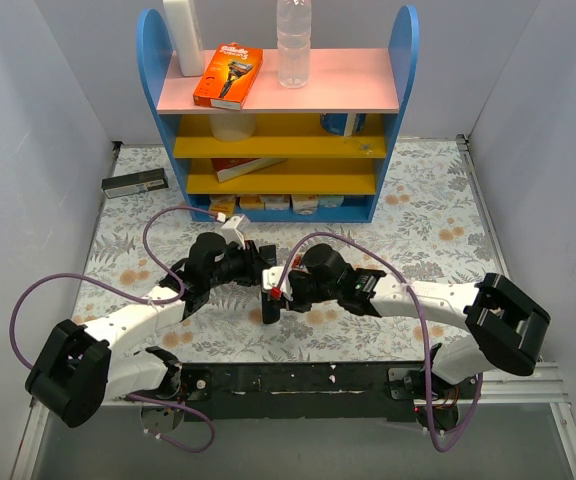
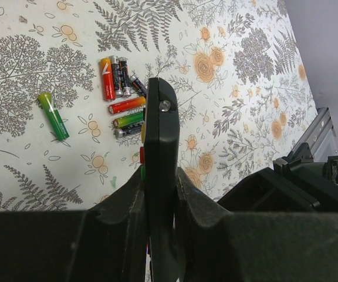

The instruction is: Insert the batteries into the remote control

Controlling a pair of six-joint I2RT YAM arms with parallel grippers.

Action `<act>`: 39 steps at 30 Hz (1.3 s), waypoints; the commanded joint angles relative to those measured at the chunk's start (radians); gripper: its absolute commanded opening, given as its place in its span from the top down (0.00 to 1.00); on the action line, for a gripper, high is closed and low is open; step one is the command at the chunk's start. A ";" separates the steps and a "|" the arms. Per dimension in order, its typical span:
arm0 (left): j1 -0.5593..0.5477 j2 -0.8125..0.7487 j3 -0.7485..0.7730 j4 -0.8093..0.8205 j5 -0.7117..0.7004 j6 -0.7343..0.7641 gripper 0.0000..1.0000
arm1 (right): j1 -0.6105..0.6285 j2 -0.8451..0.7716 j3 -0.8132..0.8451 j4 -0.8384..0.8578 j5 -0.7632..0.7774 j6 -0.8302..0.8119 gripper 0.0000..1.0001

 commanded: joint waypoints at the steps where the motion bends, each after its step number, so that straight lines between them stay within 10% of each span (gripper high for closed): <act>1: 0.010 -0.016 0.013 0.145 -0.067 0.024 1.00 | 0.015 0.021 -0.043 -0.072 -0.044 0.054 0.65; 14: 0.010 0.028 -0.009 0.144 -0.064 0.067 1.00 | 0.015 -0.014 -0.048 -0.061 -0.014 0.089 0.62; 24: 0.011 0.007 -0.009 0.101 0.002 0.060 1.00 | 0.014 -0.135 -0.077 0.055 0.080 0.103 0.24; 39: 0.011 0.001 0.031 0.089 0.059 -0.010 1.00 | 0.014 -0.092 -0.040 0.088 0.054 0.082 0.23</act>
